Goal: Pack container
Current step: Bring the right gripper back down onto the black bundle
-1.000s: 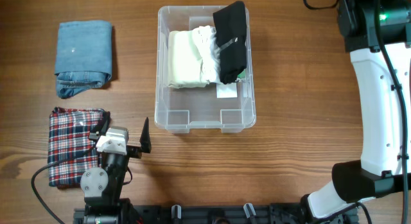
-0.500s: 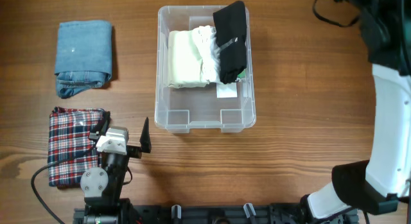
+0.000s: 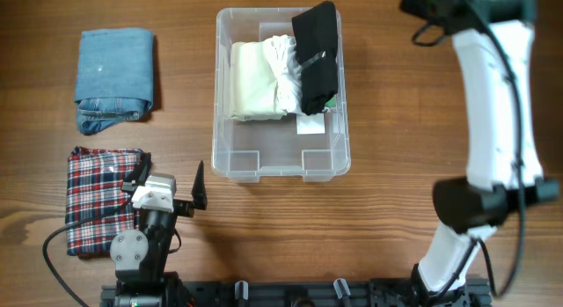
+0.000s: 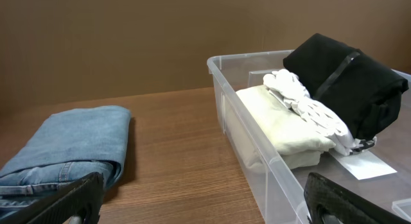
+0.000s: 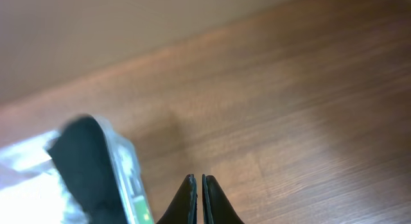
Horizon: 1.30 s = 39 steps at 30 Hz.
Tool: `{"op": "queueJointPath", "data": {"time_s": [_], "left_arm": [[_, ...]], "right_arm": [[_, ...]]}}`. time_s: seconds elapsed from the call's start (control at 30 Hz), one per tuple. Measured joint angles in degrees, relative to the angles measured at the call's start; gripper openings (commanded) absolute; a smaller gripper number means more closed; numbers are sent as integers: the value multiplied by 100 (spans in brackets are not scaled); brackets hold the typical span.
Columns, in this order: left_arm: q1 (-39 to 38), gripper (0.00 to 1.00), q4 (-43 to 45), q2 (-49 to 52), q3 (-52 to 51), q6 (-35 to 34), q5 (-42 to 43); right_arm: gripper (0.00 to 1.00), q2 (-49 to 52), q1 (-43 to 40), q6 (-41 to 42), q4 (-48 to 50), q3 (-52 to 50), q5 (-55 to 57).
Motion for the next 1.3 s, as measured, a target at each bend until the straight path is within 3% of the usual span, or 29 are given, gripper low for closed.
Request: {"op": "queueJointPath", "data": {"time_s": [0.17, 0.43, 1.3], "left_arm": [[0, 100, 0, 0, 0, 0, 0], [0, 100, 0, 0, 0, 0, 0], [0, 100, 0, 0, 0, 0, 0]], "right_arm": [[4, 739, 267, -205, 37, -7, -103], [4, 992, 782, -437, 186, -7, -164], [4, 2046, 813, -498, 452, -11, -769]]}}
